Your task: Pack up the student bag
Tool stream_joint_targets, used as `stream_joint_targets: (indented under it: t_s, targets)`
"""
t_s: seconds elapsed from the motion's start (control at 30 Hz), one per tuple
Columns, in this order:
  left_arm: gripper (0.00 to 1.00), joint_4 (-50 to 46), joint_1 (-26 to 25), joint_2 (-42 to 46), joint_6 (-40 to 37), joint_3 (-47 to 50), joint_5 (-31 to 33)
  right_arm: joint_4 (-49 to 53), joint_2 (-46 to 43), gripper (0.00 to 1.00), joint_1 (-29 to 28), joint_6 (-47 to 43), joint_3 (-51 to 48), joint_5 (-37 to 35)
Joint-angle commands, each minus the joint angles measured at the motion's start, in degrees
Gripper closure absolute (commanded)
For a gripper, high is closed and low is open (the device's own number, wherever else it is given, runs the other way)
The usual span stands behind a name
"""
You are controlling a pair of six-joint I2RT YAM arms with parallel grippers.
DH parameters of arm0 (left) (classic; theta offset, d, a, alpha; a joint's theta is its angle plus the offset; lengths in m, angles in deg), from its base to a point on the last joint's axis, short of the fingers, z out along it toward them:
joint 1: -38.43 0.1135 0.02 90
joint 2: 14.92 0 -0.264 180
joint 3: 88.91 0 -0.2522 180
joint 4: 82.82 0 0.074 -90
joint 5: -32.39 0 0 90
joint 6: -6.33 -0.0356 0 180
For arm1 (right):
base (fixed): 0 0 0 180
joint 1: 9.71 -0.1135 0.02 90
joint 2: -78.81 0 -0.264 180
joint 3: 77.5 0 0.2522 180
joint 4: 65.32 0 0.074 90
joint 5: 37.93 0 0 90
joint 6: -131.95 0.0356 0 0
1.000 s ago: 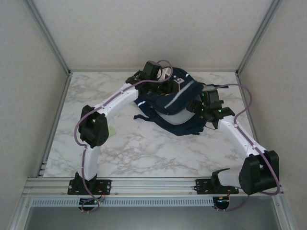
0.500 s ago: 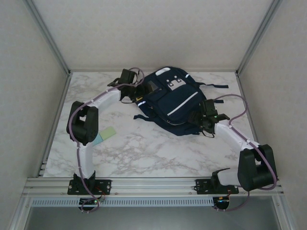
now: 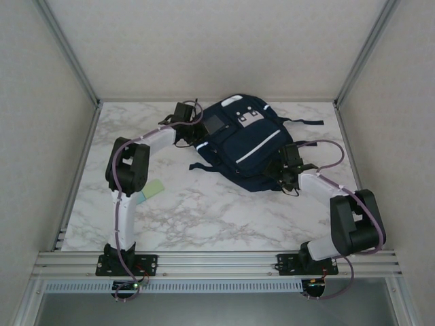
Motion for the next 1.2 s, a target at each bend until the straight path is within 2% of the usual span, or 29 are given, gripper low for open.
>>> stream_joint_targets:
  t_s: [0.0, 0.27, 0.43, 0.5, 0.63, 0.77, 0.87, 1.0, 1.17]
  targets:
    - [1.00, 5.37, -0.55, 2.35, 0.58, 4.08, -2.24, -3.63, 3.94, 0.27, -0.16, -1.10, 4.17, -0.96]
    - [1.00, 18.96, -1.53, 16.98, 9.61, 26.60, -4.78, -1.74, 16.49, 0.25, -0.17, -4.71, 20.87, -1.65]
    - [1.00, 22.09, -4.86, 21.77, 13.72, 31.61, -1.97, 6.41, 20.72, 0.21, -0.15, -8.56, 31.31, -6.84]
    - [1.00, 22.81, -6.08, 23.03, 14.98, 32.36, -0.41, 9.29, 18.46, 0.21, -0.27, -9.03, 31.56, -8.41]
    - [1.00, 26.68, -7.14, 24.68, 18.96, 33.64, 1.60, 12.42, 10.17, 0.19, -1.67, -10.01, 27.93, -7.07]
    - [1.00, 27.78, -7.81, 26.59, 20.26, 33.65, 3.99, 16.17, 2.25, 0.18, -7.06, -10.61, 25.16, -7.27]
    - [1.00, 27.98, -8.19, 28.40, 20.49, 33.75, 5.56, 15.11, -0.98, 0.20, -11.24, -6.93, 22.90, -3.84]
    - [1.00, 27.59, -9.12, 30.43, 20.23, 33.92, 7.53, 8.50, -0.70, 0.23, -17.47, -0.62, 20.40, 0.43]
    - [1.00, 27.36, -10.17, 31.37, 20.46, 34.49, 8.51, 2.62, 6.50, 0.28, -24.15, 3.59, 22.93, 0.42]
